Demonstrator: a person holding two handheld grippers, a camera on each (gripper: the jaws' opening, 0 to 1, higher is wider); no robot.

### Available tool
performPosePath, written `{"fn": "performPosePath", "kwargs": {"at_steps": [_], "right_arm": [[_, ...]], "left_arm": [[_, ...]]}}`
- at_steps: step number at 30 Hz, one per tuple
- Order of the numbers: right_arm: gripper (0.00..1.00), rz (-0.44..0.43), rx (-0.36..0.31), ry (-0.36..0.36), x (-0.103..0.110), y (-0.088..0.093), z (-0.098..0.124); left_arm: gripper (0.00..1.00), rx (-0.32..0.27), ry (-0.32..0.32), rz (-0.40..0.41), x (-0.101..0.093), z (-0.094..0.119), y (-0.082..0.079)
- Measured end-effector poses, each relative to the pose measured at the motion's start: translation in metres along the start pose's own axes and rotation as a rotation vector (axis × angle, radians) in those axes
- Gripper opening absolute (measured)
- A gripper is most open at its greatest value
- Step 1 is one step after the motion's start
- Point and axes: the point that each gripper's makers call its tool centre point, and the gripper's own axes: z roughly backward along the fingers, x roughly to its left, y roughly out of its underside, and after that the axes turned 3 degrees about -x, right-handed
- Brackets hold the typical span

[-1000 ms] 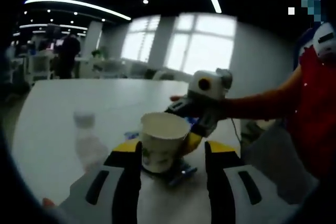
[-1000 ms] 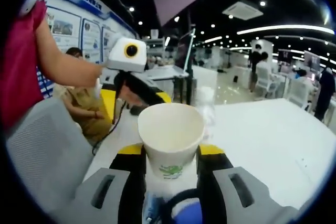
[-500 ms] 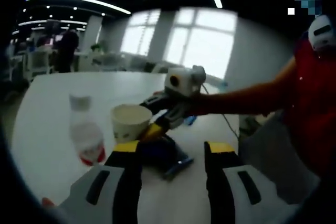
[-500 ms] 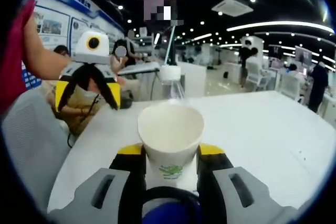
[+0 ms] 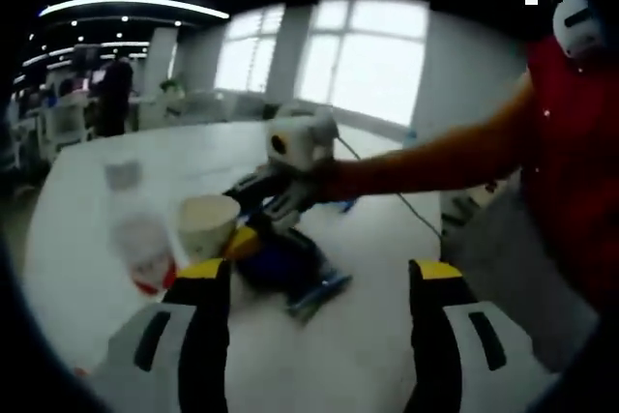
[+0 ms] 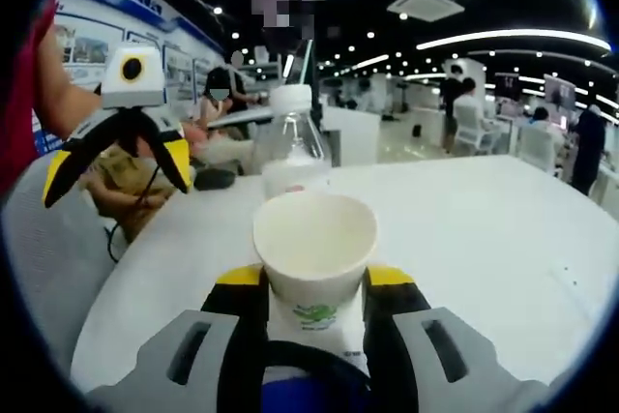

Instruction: Arrange the tabletop items into an orderly group along one side of the table until the central work area is clear of visible clutter.

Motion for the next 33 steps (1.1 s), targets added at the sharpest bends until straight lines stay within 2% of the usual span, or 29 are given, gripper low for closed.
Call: {"fn": "performPosePath", "kwargs": {"at_steps": [5,8,20,26,33], "right_arm": [[0.37,-0.001,0.006,-0.006,0.0,0.004,-0.002],[0.37,-0.001,0.014,-0.013,0.001,0.007,-0.005],[0.37,0.014,0.054,-0.042,0.005,0.021,-0.009],[0.37,0.042,0.062,-0.05,0.005,0.024,-0.01],[0.33,0.025,0.074,-0.046,0.004,0.024,-0.004]], "left_arm": [[0.95,0.035,0.004,-0.027,-0.01,-0.004,0.009],[0.99,0.045,0.005,-0.032,-0.013,-0.004,0.012],[0.96,0.054,-0.002,-0.028,-0.012,-0.001,0.013],[0.93,0.066,0.004,-0.028,-0.013,-0.002,0.016],[0.9,0.082,0.015,-0.031,-0.014,-0.003,0.018]]}}
